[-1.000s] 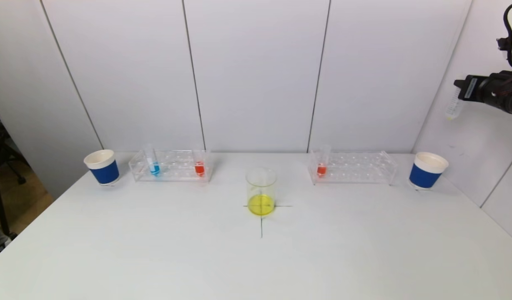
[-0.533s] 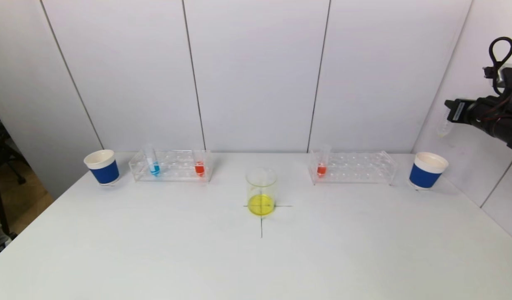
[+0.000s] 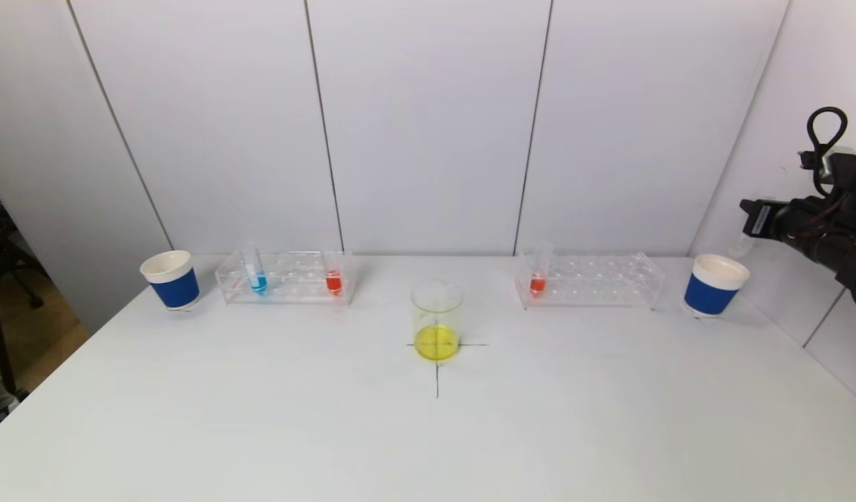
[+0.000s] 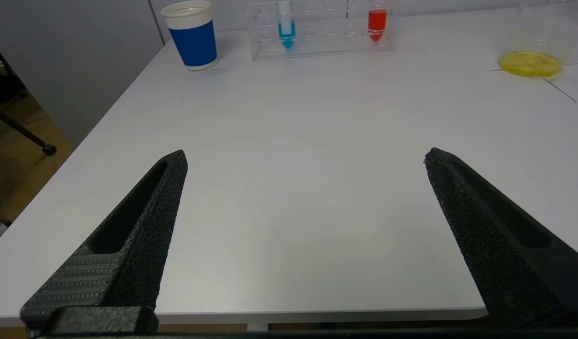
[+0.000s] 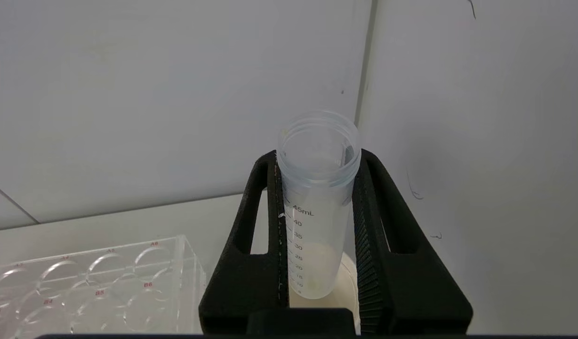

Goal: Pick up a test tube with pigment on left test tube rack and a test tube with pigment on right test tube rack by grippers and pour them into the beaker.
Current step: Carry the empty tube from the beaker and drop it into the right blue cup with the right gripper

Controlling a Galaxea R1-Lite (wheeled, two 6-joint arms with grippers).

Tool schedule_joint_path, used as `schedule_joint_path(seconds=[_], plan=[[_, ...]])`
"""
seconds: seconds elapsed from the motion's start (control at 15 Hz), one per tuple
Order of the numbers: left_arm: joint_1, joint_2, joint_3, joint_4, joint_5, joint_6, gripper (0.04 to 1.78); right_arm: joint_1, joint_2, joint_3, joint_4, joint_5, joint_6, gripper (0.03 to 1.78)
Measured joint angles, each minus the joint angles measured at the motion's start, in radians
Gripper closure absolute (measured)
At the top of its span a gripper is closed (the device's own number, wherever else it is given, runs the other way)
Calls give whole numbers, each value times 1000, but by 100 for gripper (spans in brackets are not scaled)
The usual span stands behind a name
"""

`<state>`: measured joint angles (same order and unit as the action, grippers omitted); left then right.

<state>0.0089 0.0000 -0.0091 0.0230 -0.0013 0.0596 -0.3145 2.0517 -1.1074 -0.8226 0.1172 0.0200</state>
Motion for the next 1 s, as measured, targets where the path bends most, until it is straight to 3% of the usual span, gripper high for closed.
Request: schedule_joint_path(seconds=[0.6, 1.0], plan=[[0, 0, 0, 0, 0, 0, 6, -3, 73, 107, -153, 0, -5, 135], [0, 0, 0, 0, -1, 0, 6, 0, 99, 138, -172, 0, -7, 135]])
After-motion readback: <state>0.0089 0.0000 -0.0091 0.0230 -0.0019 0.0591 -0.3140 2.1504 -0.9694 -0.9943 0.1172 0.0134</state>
